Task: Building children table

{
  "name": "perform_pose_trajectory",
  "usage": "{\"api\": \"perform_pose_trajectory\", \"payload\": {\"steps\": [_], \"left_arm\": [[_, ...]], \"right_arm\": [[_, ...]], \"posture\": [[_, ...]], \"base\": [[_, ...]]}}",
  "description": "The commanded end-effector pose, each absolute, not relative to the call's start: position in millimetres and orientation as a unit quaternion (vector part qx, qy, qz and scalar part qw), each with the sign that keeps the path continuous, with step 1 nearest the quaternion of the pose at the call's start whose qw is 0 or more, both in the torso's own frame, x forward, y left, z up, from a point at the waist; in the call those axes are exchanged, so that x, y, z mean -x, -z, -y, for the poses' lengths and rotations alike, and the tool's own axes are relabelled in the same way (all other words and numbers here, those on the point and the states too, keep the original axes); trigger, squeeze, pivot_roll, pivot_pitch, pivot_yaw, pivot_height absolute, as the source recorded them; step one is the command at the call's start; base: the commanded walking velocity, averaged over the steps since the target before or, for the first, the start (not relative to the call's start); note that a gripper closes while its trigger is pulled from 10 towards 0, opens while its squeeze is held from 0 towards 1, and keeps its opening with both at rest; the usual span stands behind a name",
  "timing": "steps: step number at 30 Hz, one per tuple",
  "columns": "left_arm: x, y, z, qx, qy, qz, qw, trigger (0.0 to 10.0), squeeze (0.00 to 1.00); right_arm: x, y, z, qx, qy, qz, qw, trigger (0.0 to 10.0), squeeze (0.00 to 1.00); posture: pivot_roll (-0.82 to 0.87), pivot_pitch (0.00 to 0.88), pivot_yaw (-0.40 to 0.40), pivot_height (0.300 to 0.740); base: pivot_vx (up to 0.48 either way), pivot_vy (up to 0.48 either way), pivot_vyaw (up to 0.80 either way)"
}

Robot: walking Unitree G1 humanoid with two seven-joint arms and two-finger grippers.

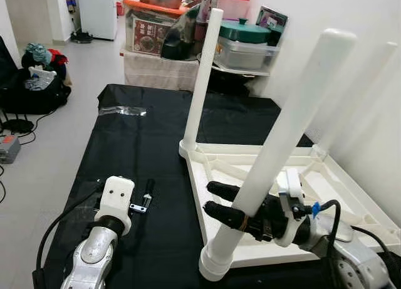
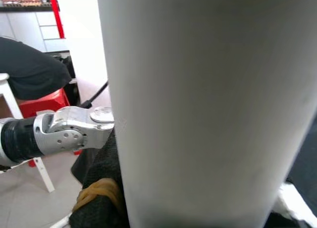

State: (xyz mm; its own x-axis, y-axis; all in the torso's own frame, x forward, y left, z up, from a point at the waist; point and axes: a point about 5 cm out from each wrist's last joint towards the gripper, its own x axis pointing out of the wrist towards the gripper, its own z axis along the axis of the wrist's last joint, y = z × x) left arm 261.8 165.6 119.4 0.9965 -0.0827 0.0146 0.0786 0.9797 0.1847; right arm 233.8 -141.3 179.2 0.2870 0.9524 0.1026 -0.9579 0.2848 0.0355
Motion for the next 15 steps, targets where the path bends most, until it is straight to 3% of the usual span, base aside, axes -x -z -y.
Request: {"api": "perform_pose_trajectory", "payload": {"steps": [1,15], "left_arm": [[-259.8,-117.3,-164.0,-0.090,0.041,0.005,0.995,10.0,0.00],[-258.9,-116.5,-163.0,-0.089,0.042,0.002,0.995,10.0,0.00]], "right_arm": [[-235.9,-141.6,151.6,-0.046,-0.561,-0.075,0.823,0.0,0.00],[-235.7,-138.7,152.7,-0.054,-0.560,-0.078,0.823,0.0,0.00]], "posture": [[0.10,0.000,-0.157,0.740],[0.10,0.000,-0.157,0.740]], "base": [[0.000,0.000,0.00],[0.000,0.000,0.00]]}}
